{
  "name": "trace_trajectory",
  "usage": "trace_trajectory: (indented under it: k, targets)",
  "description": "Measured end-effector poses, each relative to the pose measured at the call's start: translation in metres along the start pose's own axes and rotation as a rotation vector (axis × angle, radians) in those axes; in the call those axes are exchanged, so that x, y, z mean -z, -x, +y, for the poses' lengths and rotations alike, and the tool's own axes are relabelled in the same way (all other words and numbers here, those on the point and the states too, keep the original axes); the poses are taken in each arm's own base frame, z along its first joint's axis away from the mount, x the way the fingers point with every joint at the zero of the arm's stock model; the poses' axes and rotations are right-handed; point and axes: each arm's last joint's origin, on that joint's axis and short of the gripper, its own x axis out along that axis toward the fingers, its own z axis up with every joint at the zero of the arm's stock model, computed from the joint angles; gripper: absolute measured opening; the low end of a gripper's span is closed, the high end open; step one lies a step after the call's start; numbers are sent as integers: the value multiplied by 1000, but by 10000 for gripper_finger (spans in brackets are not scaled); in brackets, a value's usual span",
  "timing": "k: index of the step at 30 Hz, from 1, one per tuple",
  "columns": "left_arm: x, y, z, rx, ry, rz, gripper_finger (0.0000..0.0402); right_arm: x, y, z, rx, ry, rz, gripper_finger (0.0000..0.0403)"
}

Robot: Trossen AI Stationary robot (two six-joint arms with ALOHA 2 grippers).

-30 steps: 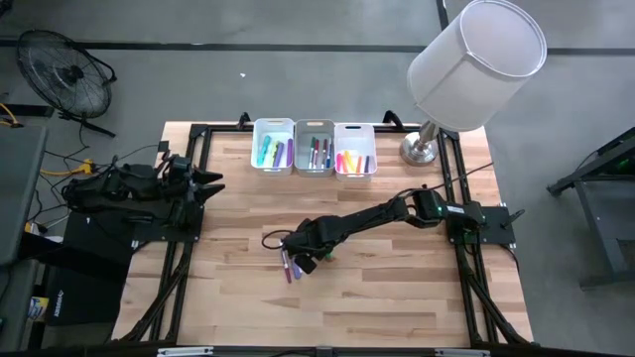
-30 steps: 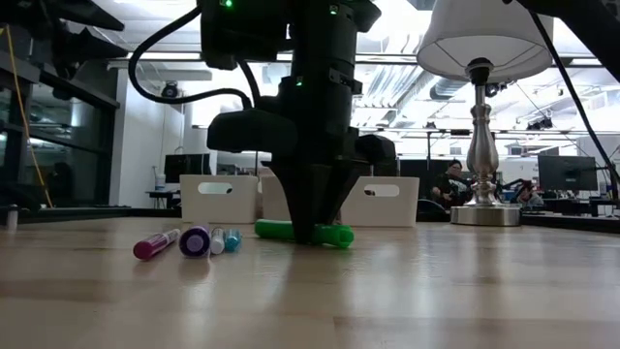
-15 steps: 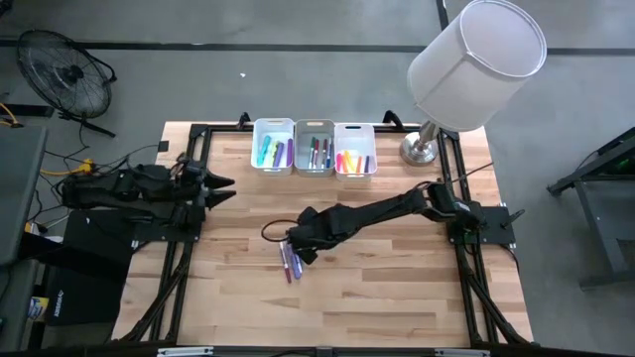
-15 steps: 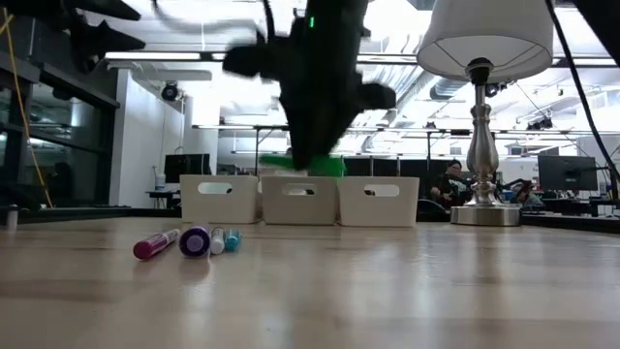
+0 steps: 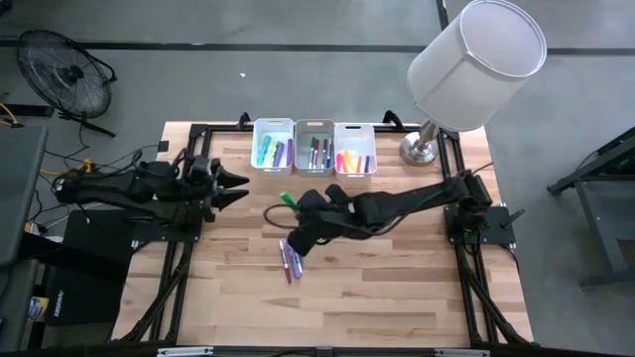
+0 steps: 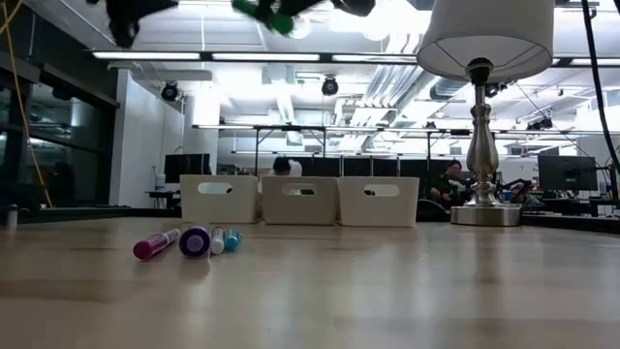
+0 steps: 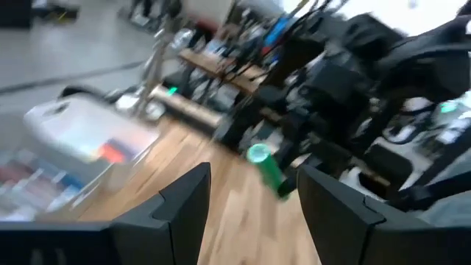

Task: Pick & Place Markers
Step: Put the green highlighter pen into the left white bin

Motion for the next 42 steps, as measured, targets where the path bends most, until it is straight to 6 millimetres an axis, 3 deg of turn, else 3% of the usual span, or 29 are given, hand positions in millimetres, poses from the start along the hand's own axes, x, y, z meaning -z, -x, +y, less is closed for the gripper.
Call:
trace_trajectory:
  k: [11, 18, 32, 36, 42]
  targets:
    - [-11, -32, -17, 169, -1, -134, 202, -37, 14, 12, -163, 47, -303, 54]
    - [-10, -46, -22, 210, 14, -158, 202, -48, 10, 7, -200, 43, -328, 54]
    - [-2, -68, -24, 204, 38, -152, 197, -50, 9, 5, -201, 59, -327, 54]
    - [-4, -68, -24, 201, 44, -170, 161, -50, 9, 6, -205, 63, -325, 54]
    - [-4, -68, -23, 182, 35, -178, 55, -50, 9, 6, -214, 60, -322, 54]
